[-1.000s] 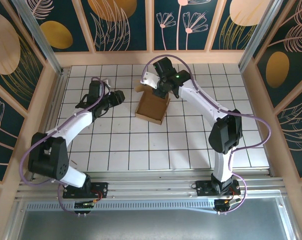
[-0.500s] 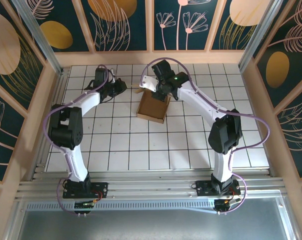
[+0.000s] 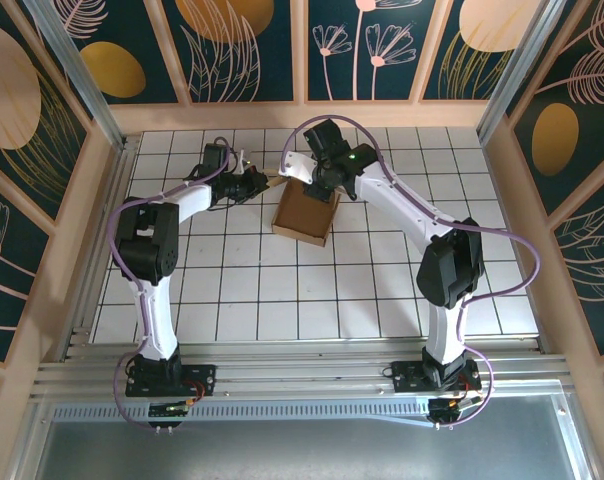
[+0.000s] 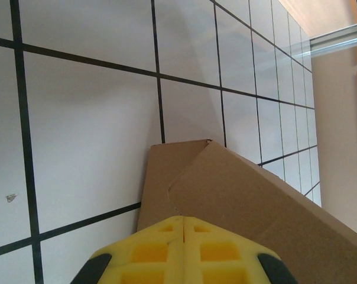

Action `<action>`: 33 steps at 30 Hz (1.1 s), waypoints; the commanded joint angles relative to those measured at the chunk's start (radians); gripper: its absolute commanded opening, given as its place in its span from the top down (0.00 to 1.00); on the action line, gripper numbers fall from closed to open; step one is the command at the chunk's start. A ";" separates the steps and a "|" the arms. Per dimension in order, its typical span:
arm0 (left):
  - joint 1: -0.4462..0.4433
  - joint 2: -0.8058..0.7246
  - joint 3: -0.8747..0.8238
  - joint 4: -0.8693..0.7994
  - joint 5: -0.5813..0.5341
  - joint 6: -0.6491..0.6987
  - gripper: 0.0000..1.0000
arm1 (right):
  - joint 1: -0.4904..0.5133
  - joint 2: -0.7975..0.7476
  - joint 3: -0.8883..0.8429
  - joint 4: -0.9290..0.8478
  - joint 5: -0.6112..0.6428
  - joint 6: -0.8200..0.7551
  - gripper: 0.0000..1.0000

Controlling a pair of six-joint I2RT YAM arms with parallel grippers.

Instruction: Fold the paper box

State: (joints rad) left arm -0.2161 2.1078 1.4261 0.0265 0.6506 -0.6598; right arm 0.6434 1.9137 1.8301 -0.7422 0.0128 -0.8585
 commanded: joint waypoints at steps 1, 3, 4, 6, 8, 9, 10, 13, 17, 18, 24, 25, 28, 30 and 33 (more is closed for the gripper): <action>-0.006 0.029 0.033 0.042 0.050 -0.009 1.00 | 0.009 -0.018 0.021 -0.016 -0.031 -0.003 1.00; -0.013 0.029 0.032 0.053 0.066 -0.013 1.00 | 0.006 -0.019 0.020 -0.014 -0.033 -0.002 1.00; -0.016 0.027 0.034 0.054 0.067 -0.009 1.00 | 0.007 -0.018 0.021 -0.014 -0.034 -0.002 1.00; -0.028 0.023 0.041 0.059 0.088 0.004 1.00 | 0.007 -0.016 0.023 -0.016 -0.037 -0.001 1.00; -0.039 0.023 0.053 0.062 0.114 0.018 1.00 | 0.007 -0.015 0.025 -0.019 -0.043 0.003 1.00; -0.046 0.026 0.059 0.062 0.126 0.025 1.00 | 0.007 -0.014 0.027 -0.019 -0.045 0.003 1.00; -0.051 0.024 0.064 0.061 0.133 0.032 1.00 | 0.008 -0.015 0.027 -0.020 -0.046 0.004 1.00; -0.062 0.027 0.079 0.053 0.143 0.047 1.00 | 0.007 -0.016 0.027 -0.020 -0.050 0.007 1.00; -0.076 0.029 0.092 0.054 0.181 0.052 1.00 | 0.008 -0.012 0.021 -0.022 -0.050 0.008 1.00; -0.079 0.025 0.094 0.053 0.184 0.050 1.00 | 0.008 -0.009 0.021 -0.022 -0.048 0.011 1.00; -0.088 -0.003 0.110 0.008 0.185 0.049 1.00 | 0.001 0.013 0.004 -0.004 -0.046 0.034 1.00; -0.089 -0.012 0.108 0.008 0.185 0.043 0.99 | -0.004 0.015 -0.001 0.001 -0.049 0.039 1.00; -0.099 -0.023 0.084 0.067 0.201 -0.031 0.99 | -0.013 0.018 -0.017 0.018 -0.067 0.049 1.00; -0.125 -0.014 0.074 0.136 0.235 -0.095 0.99 | -0.019 0.016 -0.026 0.029 -0.083 0.054 1.00; -0.166 0.012 0.071 0.194 0.243 -0.154 0.99 | -0.028 0.016 -0.027 0.037 -0.106 0.061 1.00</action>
State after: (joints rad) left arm -0.3115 2.1407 1.4910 0.0826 0.7677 -0.7258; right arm 0.6132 1.9137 1.8233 -0.7380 -0.0097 -0.8215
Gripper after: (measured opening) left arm 0.047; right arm 0.069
